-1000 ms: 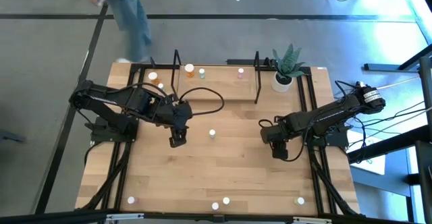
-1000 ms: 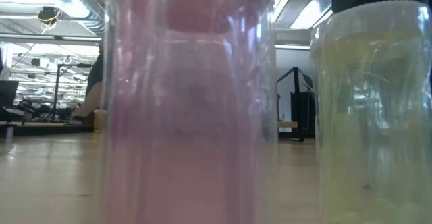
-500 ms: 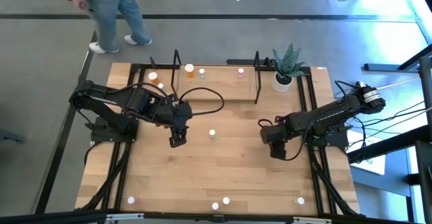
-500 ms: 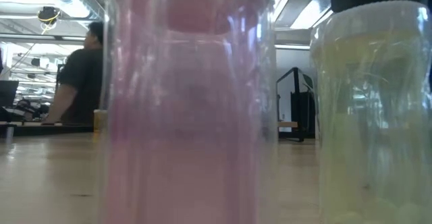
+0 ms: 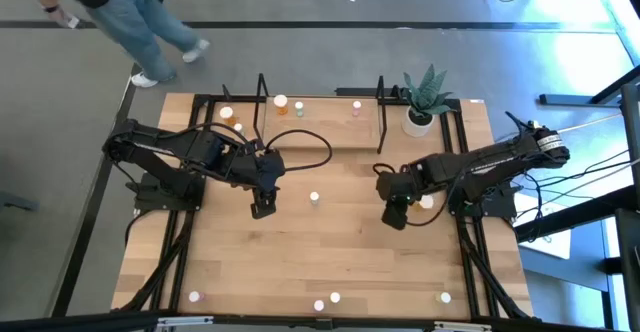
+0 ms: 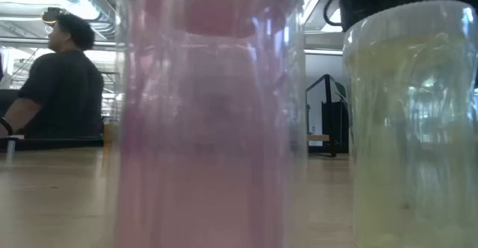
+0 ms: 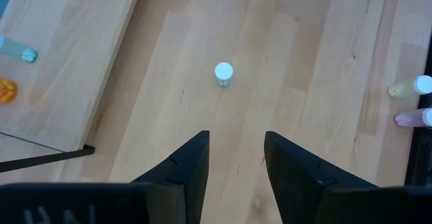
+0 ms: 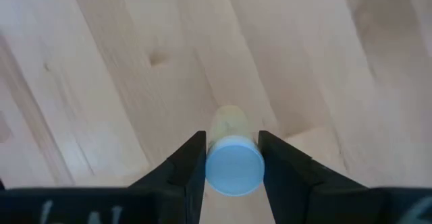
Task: Pick and place medicine bottles onto shelf by color
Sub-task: Put the top yellow pill bottle on the shelf
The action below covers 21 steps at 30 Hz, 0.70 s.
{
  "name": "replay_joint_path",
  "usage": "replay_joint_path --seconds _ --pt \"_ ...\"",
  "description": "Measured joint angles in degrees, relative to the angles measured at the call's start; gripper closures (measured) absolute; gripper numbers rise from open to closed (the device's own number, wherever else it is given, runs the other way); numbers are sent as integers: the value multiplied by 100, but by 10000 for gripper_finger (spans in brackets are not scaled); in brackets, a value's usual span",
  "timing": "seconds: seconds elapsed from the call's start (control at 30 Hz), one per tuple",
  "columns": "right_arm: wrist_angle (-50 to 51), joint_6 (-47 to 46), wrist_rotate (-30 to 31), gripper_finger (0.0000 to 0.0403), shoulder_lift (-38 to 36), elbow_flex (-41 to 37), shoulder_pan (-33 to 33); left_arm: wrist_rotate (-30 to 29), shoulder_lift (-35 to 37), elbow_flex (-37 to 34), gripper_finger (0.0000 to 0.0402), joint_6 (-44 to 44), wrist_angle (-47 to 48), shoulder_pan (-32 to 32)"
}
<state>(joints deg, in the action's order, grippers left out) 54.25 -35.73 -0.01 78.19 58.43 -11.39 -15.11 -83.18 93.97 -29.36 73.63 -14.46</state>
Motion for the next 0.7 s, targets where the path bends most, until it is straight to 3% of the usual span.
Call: replay_joint_path --seconds 0.33,0.57,0.7 --pt "647 919 3 279 1397 1539 377 0 0 0 266 9 2 0" --pt "205 2638 -4 279 2375 2346 693 0 0 0 266 9 4 0" --pt "135 3110 16 279 2856 2639 976 -5 0 0 266 9 4 -44"
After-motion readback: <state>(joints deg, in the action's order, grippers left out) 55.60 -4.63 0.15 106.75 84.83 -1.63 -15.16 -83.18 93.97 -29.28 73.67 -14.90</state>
